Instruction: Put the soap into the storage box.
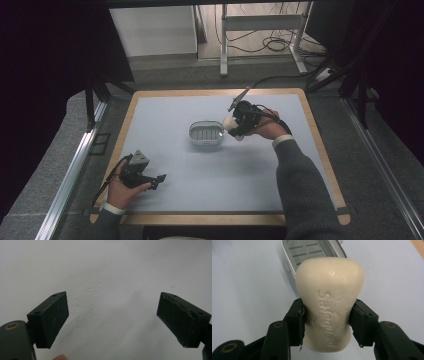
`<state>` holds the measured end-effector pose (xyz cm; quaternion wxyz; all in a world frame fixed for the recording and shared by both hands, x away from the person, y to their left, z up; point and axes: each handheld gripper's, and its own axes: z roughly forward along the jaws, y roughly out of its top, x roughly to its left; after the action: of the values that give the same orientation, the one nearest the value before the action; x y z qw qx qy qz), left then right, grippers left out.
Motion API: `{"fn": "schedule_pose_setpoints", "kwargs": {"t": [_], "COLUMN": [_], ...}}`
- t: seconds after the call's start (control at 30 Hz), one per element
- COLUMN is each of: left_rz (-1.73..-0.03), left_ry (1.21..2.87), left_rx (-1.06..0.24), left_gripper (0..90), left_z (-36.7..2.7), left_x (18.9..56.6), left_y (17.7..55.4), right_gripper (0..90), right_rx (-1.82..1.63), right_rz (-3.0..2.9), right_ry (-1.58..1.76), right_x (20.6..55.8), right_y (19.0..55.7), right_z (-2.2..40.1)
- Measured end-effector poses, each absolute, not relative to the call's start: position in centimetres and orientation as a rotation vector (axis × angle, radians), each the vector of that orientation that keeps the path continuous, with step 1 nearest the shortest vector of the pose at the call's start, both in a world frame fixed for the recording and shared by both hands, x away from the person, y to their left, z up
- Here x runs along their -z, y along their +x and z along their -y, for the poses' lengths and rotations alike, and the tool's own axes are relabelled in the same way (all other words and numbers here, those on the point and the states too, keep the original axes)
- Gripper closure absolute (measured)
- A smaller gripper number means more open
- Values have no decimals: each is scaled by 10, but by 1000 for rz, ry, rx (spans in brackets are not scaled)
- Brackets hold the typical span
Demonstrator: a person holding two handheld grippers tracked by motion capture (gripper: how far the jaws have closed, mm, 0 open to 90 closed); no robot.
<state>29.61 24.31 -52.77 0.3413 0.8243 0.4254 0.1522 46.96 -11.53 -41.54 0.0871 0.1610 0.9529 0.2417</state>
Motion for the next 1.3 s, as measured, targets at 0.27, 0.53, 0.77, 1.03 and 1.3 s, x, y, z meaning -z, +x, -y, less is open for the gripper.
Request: {"fn": "schedule_pose_setpoints", "kwargs": {"t": [0.27, 0.53, 0.77, 1.03, 1.3], "left_rz": [-1108, -1106, -1101, -1101, -1100], "left_ry": [2145, 2147, 2156, 2153, 2159], "left_rx": [-396, -393, -397, -394, -393], "left_gripper": [109, 109, 109, 109, 109], "left_z": [-242, -242, -243, -243, -242], "left_x": [528, 528, 528, 528, 529], "left_y": [297, 298, 298, 298, 298], "right_gripper": [492, 492, 493, 493, 493], "right_rx": [-717, -721, -724, -693, -669], "right_rz": [-2842, -2837, -2841, -2849, -2861], "right_ry": [455, 387, 368, 325, 259], "right_x": [414, 410, 411, 413, 414], "right_y": [477, 482, 487, 492, 496], "right_z": [110, 94, 85, 74, 50]}}
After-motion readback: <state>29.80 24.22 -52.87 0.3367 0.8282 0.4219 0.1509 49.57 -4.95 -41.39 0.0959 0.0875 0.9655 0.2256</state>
